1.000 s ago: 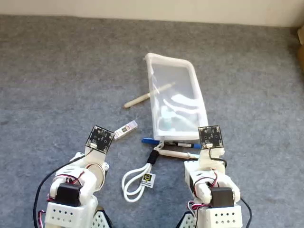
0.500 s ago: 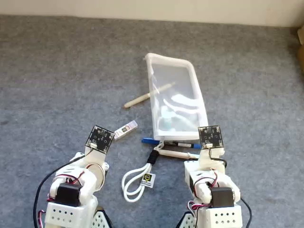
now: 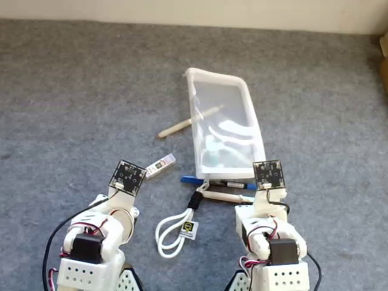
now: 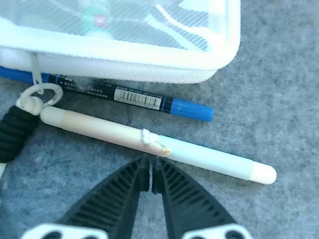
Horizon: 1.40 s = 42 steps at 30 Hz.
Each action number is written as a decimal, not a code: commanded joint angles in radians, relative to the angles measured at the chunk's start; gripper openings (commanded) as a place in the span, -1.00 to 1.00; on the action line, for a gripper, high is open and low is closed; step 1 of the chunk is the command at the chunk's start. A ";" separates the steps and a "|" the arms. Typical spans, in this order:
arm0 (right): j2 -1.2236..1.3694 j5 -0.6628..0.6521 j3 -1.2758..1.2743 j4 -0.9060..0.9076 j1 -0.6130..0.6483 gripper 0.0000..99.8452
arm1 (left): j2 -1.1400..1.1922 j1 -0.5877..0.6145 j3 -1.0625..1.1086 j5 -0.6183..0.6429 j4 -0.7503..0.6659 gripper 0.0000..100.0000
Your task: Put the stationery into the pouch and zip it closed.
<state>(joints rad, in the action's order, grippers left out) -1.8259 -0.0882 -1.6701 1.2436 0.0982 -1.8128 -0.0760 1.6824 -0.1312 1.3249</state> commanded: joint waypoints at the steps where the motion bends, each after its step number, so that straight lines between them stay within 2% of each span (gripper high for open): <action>1: -0.010 0.005 -0.122 0.005 0.002 -0.97 | -0.008 -0.016 0.013 0.006 0.002 -0.99; 37: -0.010 0.003 -0.116 -0.002 0.002 -0.96 | -0.012 -0.010 0.007 0.003 0.002 -0.99; 42: -0.012 0.011 0.021 -0.028 0.007 -0.97 | -0.012 -0.008 -0.085 -0.021 0.000 -0.99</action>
<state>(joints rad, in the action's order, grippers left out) -1.8259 -0.0882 -1.6701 1.2421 0.0982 -1.8128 -0.0760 1.6717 -0.1312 1.3249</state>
